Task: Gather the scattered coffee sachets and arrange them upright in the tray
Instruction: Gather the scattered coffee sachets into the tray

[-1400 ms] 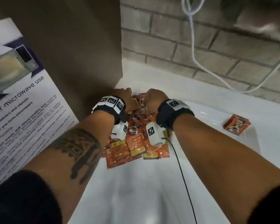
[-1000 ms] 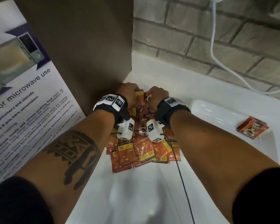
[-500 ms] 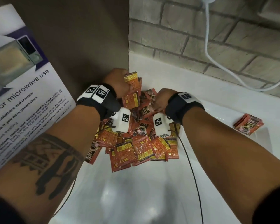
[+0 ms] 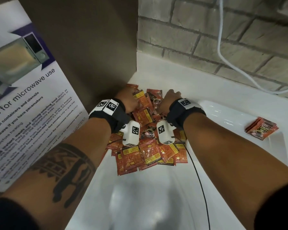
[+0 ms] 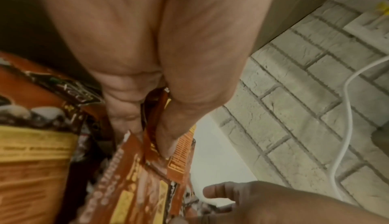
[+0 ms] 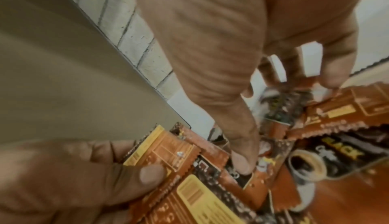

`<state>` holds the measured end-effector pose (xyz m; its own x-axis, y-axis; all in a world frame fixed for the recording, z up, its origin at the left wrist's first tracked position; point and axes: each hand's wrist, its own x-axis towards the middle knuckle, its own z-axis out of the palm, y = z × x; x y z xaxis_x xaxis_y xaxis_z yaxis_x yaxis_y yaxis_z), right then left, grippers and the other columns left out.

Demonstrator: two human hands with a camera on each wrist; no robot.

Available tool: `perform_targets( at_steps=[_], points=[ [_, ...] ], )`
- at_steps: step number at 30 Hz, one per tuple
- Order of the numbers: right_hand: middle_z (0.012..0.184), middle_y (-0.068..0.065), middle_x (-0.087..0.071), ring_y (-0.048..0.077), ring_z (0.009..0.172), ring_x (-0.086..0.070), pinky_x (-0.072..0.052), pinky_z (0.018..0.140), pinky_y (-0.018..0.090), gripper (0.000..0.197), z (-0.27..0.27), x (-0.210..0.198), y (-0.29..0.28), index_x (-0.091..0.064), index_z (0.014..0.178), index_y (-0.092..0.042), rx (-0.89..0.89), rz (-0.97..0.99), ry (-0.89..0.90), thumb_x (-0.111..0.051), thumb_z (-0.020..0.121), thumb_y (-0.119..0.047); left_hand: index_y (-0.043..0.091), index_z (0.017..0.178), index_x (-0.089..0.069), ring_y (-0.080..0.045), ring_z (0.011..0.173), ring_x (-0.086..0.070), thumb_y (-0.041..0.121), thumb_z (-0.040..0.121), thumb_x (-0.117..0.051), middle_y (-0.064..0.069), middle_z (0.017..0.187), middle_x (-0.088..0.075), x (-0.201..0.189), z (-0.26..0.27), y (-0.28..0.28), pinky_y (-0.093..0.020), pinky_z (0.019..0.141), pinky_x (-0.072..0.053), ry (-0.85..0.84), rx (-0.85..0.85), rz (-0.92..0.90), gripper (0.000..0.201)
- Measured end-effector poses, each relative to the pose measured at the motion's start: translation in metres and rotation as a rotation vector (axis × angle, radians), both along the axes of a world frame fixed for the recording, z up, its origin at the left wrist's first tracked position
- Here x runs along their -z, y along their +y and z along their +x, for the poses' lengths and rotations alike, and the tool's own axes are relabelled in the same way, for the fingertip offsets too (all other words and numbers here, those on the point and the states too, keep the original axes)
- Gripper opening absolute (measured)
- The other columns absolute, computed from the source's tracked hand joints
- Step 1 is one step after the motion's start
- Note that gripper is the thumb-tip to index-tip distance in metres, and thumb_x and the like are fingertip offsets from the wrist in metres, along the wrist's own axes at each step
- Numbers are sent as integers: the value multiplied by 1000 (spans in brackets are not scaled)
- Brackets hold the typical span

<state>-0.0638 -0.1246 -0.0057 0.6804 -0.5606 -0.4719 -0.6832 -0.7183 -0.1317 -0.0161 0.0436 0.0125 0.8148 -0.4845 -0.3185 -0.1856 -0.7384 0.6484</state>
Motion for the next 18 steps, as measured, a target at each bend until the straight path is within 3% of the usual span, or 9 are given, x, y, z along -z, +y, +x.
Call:
perform_targets(
  at_steps=[3,6,8,10,13,16,18],
  points=[
    [138,14,-48,33,119,-56,-51,94,42,92,0,-3,0,-38,142,-6,-46,38,-10,-87,72,-38,11,107,-68,-22,97,-67,12,88,-73,-3,106,-71,9,-1,-5,-34,90,-53,37,-32,-2,20],
    [104,8,-65,23,87,-60,-48,72,32,57,0,-8,2,-61,120,-3,-148,78,1,-84,77,-33,18,108,-68,-22,99,-66,20,89,-73,-1,108,-71,17,-1,-7,-39,95,-52,58,-64,16,21],
    [98,7,-69,22,78,-60,-46,64,30,42,-1,-11,1,-67,110,-6,-190,97,-17,-82,79,-29,19,111,-67,-22,102,-65,21,88,-74,0,110,-70,21,-2,-8,-40,97,-51,86,-76,4,24],
    [109,9,-70,25,86,-64,-49,67,30,32,-2,-12,-1,-66,110,-7,-205,114,-70,-77,84,-23,19,114,-66,-22,104,-65,20,88,-75,0,112,-70,22,-2,-10,-41,98,-51,106,-86,-7,27],
    [126,13,-64,30,113,-61,-51,88,34,38,-7,-18,-3,-62,126,-3,-201,140,-152,-68,90,-12,19,115,-65,-23,105,-64,19,87,-75,-2,114,-69,21,-1,-11,-44,99,-51,118,-88,-16,30],
    [129,11,-62,29,113,-60,-51,91,35,40,-8,-18,-7,-61,128,-8,-181,218,-201,-70,88,-11,20,112,-64,-26,105,-65,16,85,-76,-3,114,-69,19,-1,-9,-47,99,-51,154,-100,-48,30],
    [130,6,-60,27,109,-60,-53,88,36,44,-12,-21,-9,-61,129,-11,-140,300,-232,-74,86,-13,26,101,-63,-27,102,-67,16,82,-78,-2,110,-70,19,0,-8,-48,97,-53,181,-117,-95,26]
  ],
)
